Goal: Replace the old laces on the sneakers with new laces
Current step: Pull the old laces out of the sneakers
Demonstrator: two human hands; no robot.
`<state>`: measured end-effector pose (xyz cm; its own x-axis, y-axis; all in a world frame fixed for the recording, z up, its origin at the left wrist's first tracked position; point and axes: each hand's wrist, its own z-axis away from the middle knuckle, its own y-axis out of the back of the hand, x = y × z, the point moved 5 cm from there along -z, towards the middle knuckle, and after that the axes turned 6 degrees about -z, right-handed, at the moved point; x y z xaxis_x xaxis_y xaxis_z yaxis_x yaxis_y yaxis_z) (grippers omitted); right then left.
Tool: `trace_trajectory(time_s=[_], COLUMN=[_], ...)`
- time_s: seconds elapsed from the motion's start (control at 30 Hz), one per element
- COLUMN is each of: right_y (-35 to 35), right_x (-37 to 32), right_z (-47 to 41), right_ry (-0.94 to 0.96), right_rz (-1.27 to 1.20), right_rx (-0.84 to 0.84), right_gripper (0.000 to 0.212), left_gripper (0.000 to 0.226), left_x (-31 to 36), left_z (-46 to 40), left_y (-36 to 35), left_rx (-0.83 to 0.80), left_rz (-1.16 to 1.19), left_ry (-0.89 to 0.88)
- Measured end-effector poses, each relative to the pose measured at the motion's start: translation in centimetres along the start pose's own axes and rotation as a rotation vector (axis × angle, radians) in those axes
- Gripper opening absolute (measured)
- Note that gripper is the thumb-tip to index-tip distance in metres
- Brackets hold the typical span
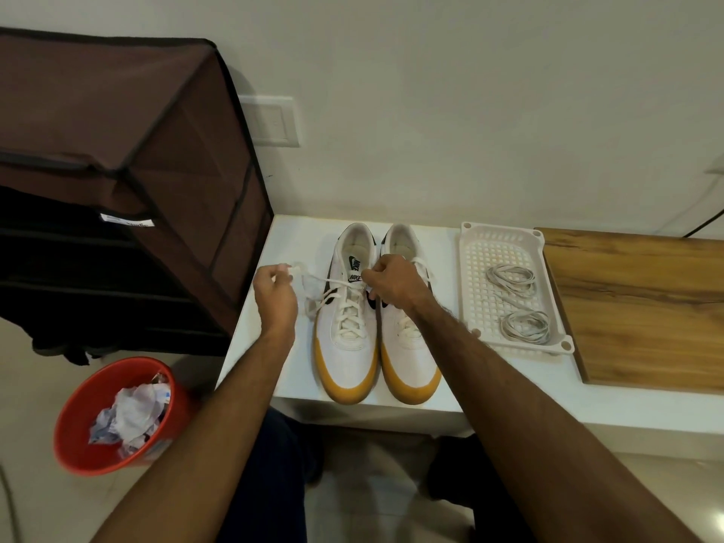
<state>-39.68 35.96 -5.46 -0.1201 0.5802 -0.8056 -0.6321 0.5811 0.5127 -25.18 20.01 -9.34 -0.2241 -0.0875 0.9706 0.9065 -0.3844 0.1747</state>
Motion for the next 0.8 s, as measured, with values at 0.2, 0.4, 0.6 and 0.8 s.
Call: trace_trajectory(time_s=[0.2, 0.4, 0.6, 0.8], right_y=[0.1, 0.2, 0.0, 0.0], right_x=[0.1, 0.7, 0.9, 1.2], right_z=[0.0, -0.1, -0.3, -0.4], right_ry=[0.018, -0.002, 0.000, 0.020], right_rz=[-0.037, -0.063, -0.081, -0.066], right_rx=[0.011, 0.008, 0.009, 0.027], right_gripper=[0.029, 0.024, 0.020, 0.021], left_gripper=[0.019, 0.004, 0.008, 0.007], left_x=[4.8, 3.9, 2.5, 1.5], left_z=[2.4, 2.1, 2.3, -0.1], left_y=[-4.9, -5.9, -5.0, -0.9], left_rx=[-0.360, -0.519, -0.320, -0.168], left_rz=[-0.817, -0.983, -0.548, -0.186], left_ry=[-0.810, -0.806, -0.577, -0.175])
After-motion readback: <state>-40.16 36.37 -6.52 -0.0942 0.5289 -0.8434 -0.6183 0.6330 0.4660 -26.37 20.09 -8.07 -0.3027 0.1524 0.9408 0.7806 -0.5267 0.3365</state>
